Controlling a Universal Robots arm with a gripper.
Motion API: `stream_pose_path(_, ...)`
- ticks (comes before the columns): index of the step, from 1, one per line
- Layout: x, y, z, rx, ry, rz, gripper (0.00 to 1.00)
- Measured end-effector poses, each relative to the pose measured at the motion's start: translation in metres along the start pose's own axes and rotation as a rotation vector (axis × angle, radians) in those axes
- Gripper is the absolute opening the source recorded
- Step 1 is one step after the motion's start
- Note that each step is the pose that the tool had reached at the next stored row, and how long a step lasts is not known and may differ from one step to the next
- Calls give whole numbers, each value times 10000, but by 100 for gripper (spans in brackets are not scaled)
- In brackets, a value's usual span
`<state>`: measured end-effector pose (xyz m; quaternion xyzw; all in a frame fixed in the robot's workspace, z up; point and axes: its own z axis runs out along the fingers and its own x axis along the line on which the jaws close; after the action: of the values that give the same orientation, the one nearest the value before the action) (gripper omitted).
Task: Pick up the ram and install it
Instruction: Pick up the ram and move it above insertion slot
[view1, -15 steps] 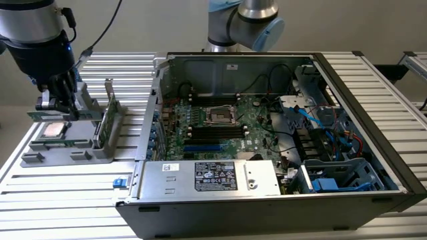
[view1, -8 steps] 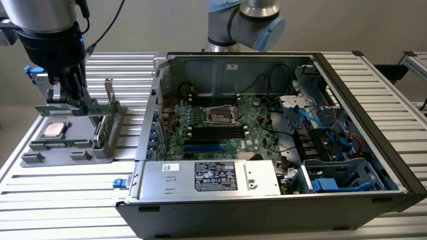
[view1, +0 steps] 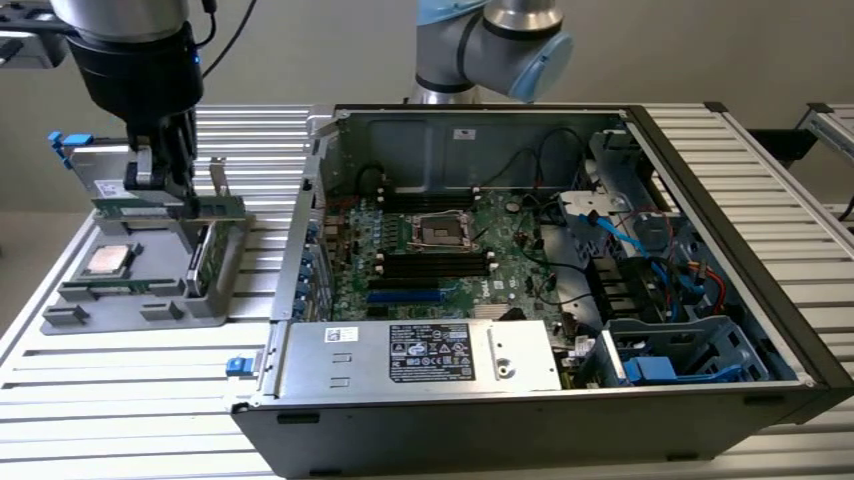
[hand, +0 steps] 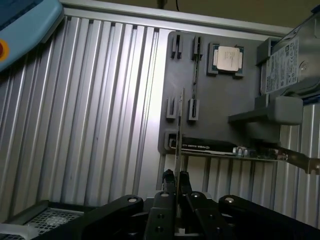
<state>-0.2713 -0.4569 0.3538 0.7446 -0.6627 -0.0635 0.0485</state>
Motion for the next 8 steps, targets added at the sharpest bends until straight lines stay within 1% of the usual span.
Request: stream_pose_path(8, 33, -295, -212, -80, -17, 0, 14)
